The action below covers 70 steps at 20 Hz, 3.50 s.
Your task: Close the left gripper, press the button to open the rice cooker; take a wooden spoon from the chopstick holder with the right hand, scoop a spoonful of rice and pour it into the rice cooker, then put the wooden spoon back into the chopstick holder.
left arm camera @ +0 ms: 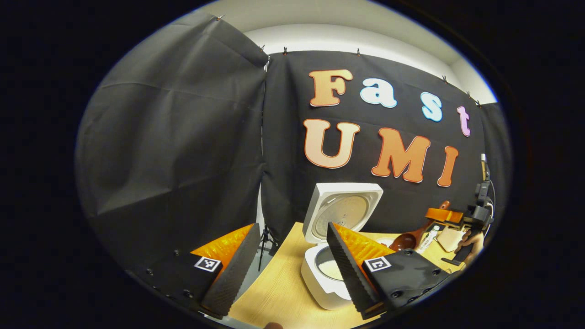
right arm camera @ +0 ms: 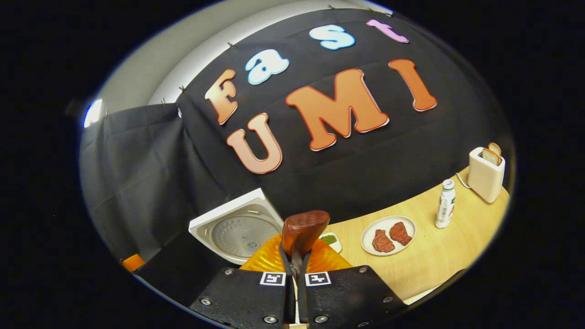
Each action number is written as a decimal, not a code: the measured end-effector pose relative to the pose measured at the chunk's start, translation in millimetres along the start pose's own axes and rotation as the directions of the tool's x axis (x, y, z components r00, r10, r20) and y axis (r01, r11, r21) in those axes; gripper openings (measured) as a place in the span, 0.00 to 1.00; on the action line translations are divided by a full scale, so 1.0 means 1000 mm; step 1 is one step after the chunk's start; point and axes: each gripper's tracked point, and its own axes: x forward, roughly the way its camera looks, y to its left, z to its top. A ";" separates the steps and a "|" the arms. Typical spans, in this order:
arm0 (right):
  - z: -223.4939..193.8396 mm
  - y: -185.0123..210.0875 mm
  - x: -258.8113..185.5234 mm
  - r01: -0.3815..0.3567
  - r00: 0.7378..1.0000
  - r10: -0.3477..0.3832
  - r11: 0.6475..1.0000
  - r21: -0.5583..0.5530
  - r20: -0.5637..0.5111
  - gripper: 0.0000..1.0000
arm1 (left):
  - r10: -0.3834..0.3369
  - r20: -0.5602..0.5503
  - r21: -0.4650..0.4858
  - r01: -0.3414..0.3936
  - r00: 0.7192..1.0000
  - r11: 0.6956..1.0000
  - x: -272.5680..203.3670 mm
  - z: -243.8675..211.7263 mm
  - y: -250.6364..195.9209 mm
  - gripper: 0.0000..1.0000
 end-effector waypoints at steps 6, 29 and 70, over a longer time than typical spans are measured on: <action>0.024 -0.107 -0.064 0.148 0.987 -0.151 0.987 0.059 0.057 0.01 | -0.026 0.010 0.007 0.026 1.000 1.000 0.015 0.007 -0.024 0.99; -0.052 -0.332 -0.202 0.449 0.892 -0.452 0.882 0.141 -0.014 0.02 | -0.066 0.051 0.053 0.064 0.997 0.997 0.020 0.037 -0.101 0.99; 0.003 -0.350 -0.261 0.663 0.748 -0.658 0.740 -0.111 0.084 0.95 | -0.114 -0.188 0.035 0.123 0.976 0.992 0.219 0.125 -0.148 0.98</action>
